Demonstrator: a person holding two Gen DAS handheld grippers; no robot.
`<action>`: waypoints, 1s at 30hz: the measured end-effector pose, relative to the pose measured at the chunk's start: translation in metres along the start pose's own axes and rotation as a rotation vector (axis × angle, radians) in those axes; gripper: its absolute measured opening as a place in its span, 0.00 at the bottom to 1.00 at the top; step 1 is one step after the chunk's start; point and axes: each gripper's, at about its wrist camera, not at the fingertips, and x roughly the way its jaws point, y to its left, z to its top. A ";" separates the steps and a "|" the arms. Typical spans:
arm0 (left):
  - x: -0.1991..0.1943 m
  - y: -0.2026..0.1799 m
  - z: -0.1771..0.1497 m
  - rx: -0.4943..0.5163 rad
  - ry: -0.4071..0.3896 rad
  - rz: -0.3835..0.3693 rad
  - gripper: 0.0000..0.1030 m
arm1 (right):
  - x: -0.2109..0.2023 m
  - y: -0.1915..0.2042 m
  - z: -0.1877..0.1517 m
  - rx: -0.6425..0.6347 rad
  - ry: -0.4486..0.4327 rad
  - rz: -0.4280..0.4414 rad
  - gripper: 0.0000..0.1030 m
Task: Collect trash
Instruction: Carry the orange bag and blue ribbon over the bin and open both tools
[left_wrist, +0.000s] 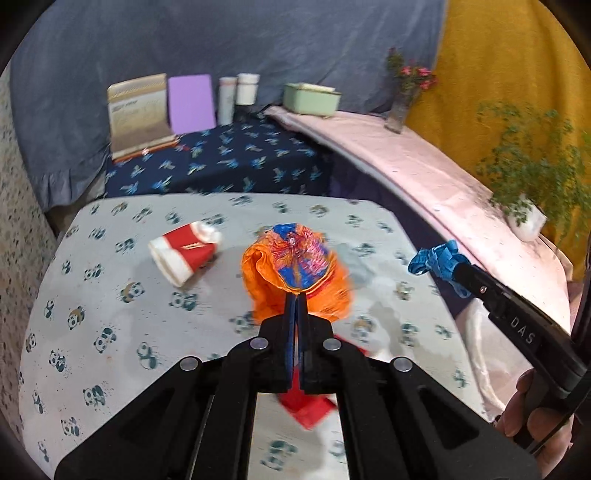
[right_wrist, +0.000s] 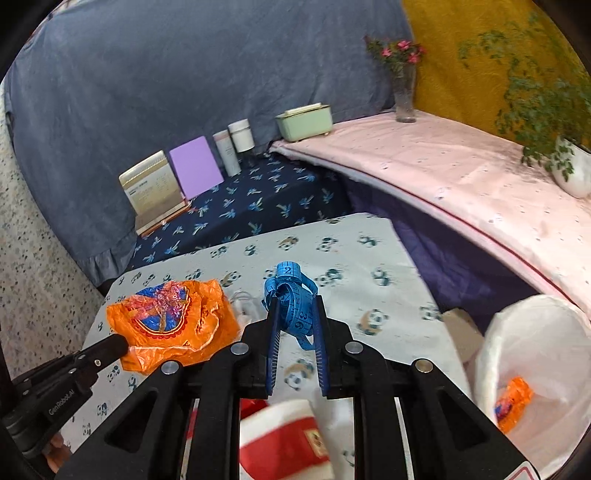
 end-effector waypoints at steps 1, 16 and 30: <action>-0.004 -0.007 -0.001 0.010 -0.004 -0.007 0.00 | -0.008 -0.007 -0.002 0.009 -0.006 -0.007 0.15; -0.033 -0.133 -0.020 0.181 -0.011 -0.165 0.00 | -0.093 -0.114 -0.032 0.129 -0.078 -0.153 0.15; -0.012 -0.241 -0.047 0.317 0.064 -0.304 0.00 | -0.134 -0.213 -0.071 0.265 -0.073 -0.278 0.15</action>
